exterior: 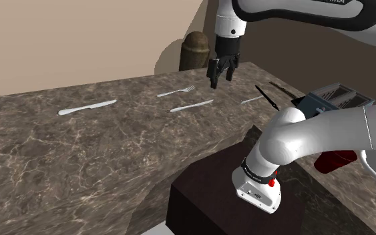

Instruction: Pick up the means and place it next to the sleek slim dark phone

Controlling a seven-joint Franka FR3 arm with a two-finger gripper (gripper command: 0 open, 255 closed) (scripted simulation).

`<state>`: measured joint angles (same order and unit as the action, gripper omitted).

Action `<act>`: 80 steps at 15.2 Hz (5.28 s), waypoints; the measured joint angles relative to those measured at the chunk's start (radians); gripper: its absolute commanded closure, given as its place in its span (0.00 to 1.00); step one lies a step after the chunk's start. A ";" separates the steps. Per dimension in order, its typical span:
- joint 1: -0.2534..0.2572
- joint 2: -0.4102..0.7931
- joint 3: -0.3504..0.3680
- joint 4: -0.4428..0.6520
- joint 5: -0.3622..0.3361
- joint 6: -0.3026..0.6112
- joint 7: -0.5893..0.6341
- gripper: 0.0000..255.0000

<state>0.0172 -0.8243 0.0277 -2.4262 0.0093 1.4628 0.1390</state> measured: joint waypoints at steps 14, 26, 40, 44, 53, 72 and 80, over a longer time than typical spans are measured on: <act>0.188 0.176 -0.330 -0.167 -0.203 0.469 -0.814 0.00; 0.367 0.467 -0.537 -0.161 -0.171 0.819 -1.337 0.00; 0.375 0.503 -0.550 -0.186 -0.161 0.879 -1.348 1.00; 0.375 0.503 -0.550 -0.186 -0.161 0.879 -1.348 1.00; 0.365 0.442 -0.527 -0.147 -0.176 0.783 -1.328 1.00; 0.288 0.288 -0.557 -0.050 -0.241 0.543 -1.407 1.00; 0.182 0.216 -0.680 -0.056 -0.337 0.498 -1.577 1.00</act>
<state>0.1989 -0.6078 -0.6524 -2.4819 -0.3274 1.9608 -1.4377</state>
